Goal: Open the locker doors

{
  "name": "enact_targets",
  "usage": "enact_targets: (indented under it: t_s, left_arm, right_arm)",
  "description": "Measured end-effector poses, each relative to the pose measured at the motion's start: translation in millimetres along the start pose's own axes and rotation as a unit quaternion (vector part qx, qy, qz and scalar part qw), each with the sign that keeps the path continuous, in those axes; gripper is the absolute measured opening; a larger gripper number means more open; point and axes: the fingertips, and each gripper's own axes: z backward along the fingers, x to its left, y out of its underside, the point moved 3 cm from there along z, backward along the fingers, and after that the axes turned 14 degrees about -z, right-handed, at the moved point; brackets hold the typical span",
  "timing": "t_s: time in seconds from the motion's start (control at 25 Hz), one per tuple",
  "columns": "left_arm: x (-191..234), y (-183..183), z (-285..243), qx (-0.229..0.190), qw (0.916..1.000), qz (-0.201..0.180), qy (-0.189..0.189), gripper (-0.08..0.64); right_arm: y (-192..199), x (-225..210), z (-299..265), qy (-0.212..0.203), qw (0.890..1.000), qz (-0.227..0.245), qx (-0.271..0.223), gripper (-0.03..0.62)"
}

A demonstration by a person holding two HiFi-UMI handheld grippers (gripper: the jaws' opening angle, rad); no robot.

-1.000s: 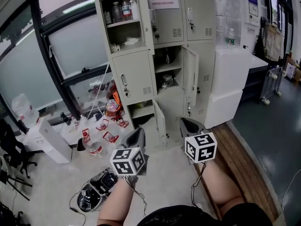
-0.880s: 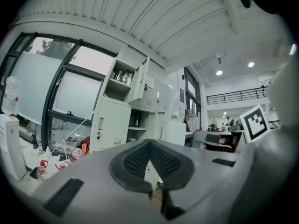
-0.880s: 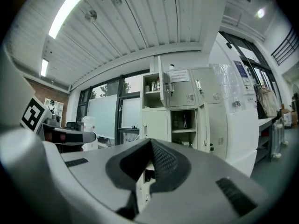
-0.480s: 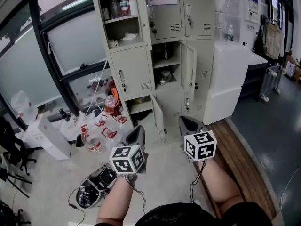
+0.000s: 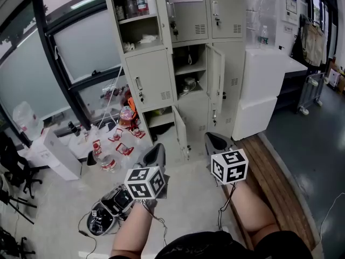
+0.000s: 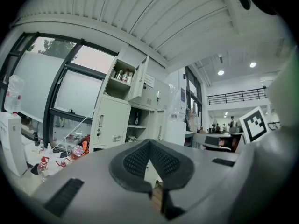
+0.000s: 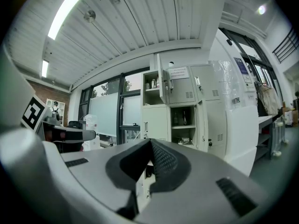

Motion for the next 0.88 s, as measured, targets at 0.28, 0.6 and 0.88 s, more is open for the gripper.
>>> enact_targets:
  t_s: [0.28, 0.6, 0.88]
  left_arm:
    - [-6.4, 8.9, -0.3, 0.009, 0.9999, -0.009, -0.002, -0.002]
    - [-11.3, 17.4, -6.2, 0.017, 0.9998, -0.006, 0.002, -0.002]
    - [-13.5, 24.5, -8.6, 0.023, 0.9997, 0.001, 0.006, -0.002]
  right_arm:
    - [7.2, -4.6, 0.6, 0.000, 1.000, -0.003, 0.008, 0.000]
    - [14.3, -13.0, 1.3, 0.006, 1.000, -0.003, 0.015, 0.000]
    - [21.0, -16.6, 2.5, 0.011, 1.000, -0.003, 0.022, 0.000]
